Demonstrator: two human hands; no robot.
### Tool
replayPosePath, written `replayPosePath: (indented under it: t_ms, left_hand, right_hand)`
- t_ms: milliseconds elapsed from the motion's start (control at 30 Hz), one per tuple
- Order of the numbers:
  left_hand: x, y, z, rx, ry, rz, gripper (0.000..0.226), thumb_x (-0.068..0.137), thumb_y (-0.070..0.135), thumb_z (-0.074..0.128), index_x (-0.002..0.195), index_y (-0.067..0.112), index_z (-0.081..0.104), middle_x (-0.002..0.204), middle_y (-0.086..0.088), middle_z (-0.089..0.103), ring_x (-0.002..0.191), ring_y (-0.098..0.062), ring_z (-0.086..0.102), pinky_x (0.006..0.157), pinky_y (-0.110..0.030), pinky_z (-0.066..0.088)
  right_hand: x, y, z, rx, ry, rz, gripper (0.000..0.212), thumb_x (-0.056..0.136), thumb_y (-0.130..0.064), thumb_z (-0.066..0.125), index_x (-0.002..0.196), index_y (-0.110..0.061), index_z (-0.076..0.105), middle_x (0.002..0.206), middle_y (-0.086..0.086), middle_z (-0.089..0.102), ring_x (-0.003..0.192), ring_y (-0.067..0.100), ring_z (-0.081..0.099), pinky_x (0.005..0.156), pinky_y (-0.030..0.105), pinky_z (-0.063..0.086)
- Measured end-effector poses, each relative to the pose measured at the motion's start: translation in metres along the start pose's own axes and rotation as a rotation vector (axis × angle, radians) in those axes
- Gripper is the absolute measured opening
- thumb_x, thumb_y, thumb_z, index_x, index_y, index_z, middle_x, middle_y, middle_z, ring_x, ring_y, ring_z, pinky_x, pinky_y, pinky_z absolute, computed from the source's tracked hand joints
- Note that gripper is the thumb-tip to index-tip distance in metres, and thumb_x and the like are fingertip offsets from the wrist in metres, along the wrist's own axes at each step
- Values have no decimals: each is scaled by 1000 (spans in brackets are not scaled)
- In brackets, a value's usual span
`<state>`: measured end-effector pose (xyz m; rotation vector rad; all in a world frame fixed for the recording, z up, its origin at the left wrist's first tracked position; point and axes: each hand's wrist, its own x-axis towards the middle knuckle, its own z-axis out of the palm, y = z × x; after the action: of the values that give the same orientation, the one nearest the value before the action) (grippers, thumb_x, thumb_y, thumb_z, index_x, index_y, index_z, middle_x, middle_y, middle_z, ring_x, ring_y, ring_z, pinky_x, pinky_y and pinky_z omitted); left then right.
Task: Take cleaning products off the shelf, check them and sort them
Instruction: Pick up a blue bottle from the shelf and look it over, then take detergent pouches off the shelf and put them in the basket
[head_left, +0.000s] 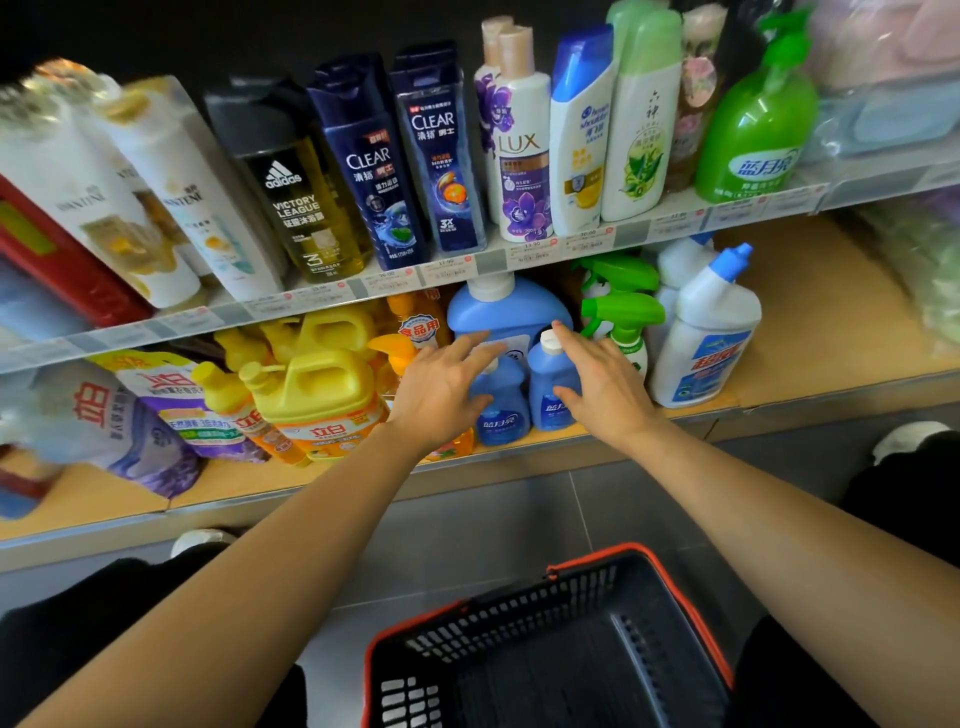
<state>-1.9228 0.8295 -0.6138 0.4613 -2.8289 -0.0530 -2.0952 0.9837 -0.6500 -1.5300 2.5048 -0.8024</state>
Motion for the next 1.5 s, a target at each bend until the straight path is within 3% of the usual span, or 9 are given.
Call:
replayPosePath:
  t_ms: [133,233,400,667,833,1033,1133,1300,1500]
  left_hand:
    - [-30,-1,-24,-99,143,73,42,84,15,77,125,11,70,130,-9,68,114,-30,66,90,-42,54]
    - [-61,-9,-42,-218,159,26,33,88,17,76,120,13,73,117,-3,72,107,-21,69,85,-36,58]
    - [-118,-49,-61,-351,125,-293,15,90,28,73,104,26,78,83,16,74,73,0,66,66,-29,56]
    - [-177,-171,-75,-593,269,-877,17,86,15,78,85,31,72,65,9,73,63,-12,71,71,-37,59]
    - [-201,-240,-74,-517,585,-1135,18,85,32,79,84,33,61,82,15,66,64,4,63,54,-17,47]
    - [-216,-295,-57,-388,900,-1461,58,78,29,85,117,12,45,128,-13,43,103,-32,52,88,-40,43]
    - [-227,-317,-53,-569,957,-1449,65,83,30,83,130,7,45,127,-11,50,110,-28,54,92,-37,45]
    - [-240,-345,-61,-692,882,-1358,22,94,32,71,88,11,66,82,-7,61,76,-18,51,69,-34,45]
    - [-241,-329,-73,-606,870,-1364,15,95,25,70,92,10,68,72,10,62,74,-15,59,75,-40,55]
  right_hand:
    - [-8,-17,-1,10,-75,99,92,86,-23,76,158,-15,19,161,9,30,141,31,39,107,41,42]
    - [-12,-42,-4,-126,-79,88,79,87,-31,72,153,-14,31,156,12,34,140,35,37,106,44,43]
    - [-18,-103,0,-24,-49,-105,53,86,-30,73,135,-14,60,142,6,54,131,29,46,108,40,39]
    - [25,-219,48,139,-274,-442,49,83,-34,78,128,-20,67,140,0,57,128,18,50,108,29,35]
    - [83,-284,93,23,-198,-504,73,86,-41,72,150,-26,41,152,-4,42,138,21,36,113,38,31]
    - [118,-298,135,-89,-255,-403,81,88,-59,62,155,-47,18,157,-7,37,140,25,40,114,47,32]
    - [123,-296,147,-136,-200,-439,70,91,-62,54,152,-53,20,147,-10,48,133,23,48,103,46,35]
    - [121,-295,147,-129,-132,-454,66,93,-58,56,151,-53,25,130,-11,59,124,21,55,94,43,38]
    - [120,-295,139,-170,-224,-460,75,91,-57,58,153,-53,15,141,-10,52,130,21,50,101,45,35]
